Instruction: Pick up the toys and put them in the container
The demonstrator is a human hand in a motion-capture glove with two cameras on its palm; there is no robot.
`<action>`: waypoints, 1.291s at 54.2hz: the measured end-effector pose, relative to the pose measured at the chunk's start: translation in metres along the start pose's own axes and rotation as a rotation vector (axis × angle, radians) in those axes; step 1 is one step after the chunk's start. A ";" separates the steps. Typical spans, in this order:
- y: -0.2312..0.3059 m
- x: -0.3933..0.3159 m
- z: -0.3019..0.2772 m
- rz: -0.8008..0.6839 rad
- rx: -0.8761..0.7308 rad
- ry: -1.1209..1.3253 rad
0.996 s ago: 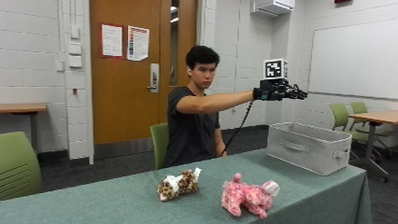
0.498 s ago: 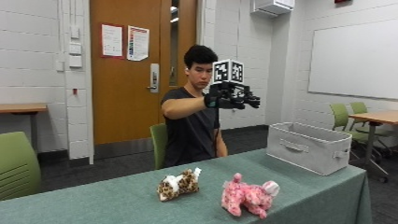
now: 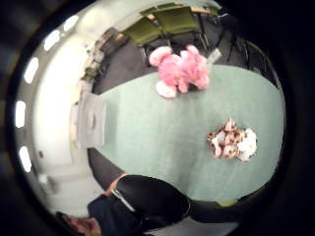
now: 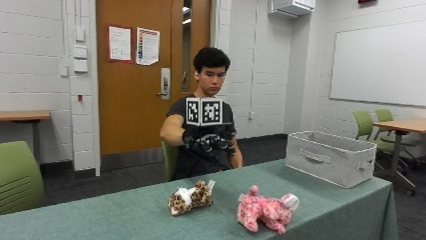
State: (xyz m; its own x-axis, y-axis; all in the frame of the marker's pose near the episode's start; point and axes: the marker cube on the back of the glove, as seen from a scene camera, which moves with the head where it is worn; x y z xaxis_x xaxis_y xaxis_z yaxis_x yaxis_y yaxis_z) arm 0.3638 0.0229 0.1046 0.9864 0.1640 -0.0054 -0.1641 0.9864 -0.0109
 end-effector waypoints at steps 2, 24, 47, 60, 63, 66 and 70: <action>0.001 0.008 0.017 0.011 -0.024 -0.003; 0.019 0.048 0.124 0.091 -0.182 -0.022; 0.037 0.070 0.135 0.144 -0.241 0.002; 0.041 0.078 0.123 0.180 -0.242 -0.067; 0.041 0.079 0.118 0.180 -0.232 -0.035; 0.040 0.079 0.111 0.173 -0.214 0.014; 0.040 0.077 0.100 0.179 -0.172 0.055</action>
State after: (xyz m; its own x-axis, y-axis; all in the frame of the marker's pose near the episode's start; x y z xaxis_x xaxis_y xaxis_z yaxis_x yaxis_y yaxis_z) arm 0.4334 0.0762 0.2037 0.9408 0.3301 -0.0770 -0.3387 0.9246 -0.1743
